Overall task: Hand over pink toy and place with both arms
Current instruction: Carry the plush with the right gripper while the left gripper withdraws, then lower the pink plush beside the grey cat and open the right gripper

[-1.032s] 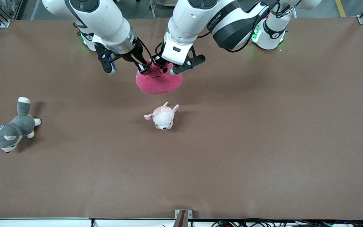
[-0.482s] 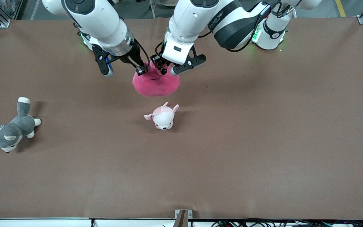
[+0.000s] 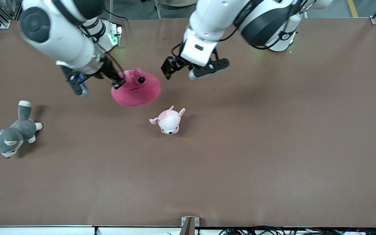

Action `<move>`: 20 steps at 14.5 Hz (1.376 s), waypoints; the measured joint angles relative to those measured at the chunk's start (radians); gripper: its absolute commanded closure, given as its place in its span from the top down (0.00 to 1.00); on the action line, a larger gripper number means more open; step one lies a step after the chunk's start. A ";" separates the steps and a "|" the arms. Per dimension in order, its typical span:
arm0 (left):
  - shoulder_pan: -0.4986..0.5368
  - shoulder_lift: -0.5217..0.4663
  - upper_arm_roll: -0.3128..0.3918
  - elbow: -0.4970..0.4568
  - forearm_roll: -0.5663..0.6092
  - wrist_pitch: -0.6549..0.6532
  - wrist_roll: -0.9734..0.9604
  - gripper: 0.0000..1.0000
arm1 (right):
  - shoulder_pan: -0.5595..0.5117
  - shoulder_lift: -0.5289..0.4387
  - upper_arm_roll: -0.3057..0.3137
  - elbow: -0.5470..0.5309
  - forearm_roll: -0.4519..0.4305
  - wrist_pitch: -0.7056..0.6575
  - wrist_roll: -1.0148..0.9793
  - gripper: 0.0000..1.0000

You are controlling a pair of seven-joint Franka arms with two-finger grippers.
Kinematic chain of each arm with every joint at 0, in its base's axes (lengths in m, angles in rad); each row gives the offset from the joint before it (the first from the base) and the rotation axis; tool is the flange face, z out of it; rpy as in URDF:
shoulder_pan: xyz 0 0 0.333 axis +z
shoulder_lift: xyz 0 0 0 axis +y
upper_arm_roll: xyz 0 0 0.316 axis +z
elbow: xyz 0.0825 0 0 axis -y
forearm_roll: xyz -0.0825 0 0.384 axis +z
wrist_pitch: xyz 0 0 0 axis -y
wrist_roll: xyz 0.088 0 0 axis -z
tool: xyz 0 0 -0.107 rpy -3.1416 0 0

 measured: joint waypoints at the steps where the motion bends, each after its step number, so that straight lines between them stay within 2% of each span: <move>1: 0.039 -0.023 0.003 0.000 0.001 -0.048 0.065 1.00 | -0.044 0.000 -0.002 -0.016 0.000 -0.002 -0.064 0.00; 5: 0.217 -0.121 0.008 0.000 0.014 -0.277 0.331 1.00 | -0.188 0.004 -0.006 -0.151 -0.001 0.090 -0.229 0.00; 8: 0.337 -0.172 0.010 -0.007 0.082 -0.422 0.447 1.00 | -0.231 0.007 -0.006 -0.272 -0.001 0.210 -0.254 0.01; 11: 0.380 -0.175 0.010 -0.017 0.151 -0.452 0.463 1.00 | -0.250 0.019 -0.005 -0.342 -0.001 0.282 -0.254 0.02; 13: 0.415 -0.177 0.010 -0.020 0.155 -0.452 0.490 1.00 | -0.272 0.044 -0.005 -0.355 -0.001 0.302 -0.268 0.10; 14: 0.435 -0.179 0.010 -0.020 0.155 -0.452 0.528 1.00 | -0.283 0.059 -0.005 -0.356 -0.001 0.310 -0.283 0.22; 16: 0.481 -0.185 0.010 -0.020 0.156 -0.452 0.628 1.00 | -0.305 0.087 -0.005 -0.356 -0.001 0.319 -0.314 0.66; 18: 0.530 -0.189 0.011 -0.020 0.156 -0.453 0.721 1.00 | -0.327 0.104 -0.005 -0.356 -0.001 0.323 -0.367 1.00; 20: 0.583 -0.194 0.011 -0.020 0.156 -0.458 0.853 1.00 | -0.343 0.108 -0.005 -0.355 -0.001 0.328 -0.424 1.00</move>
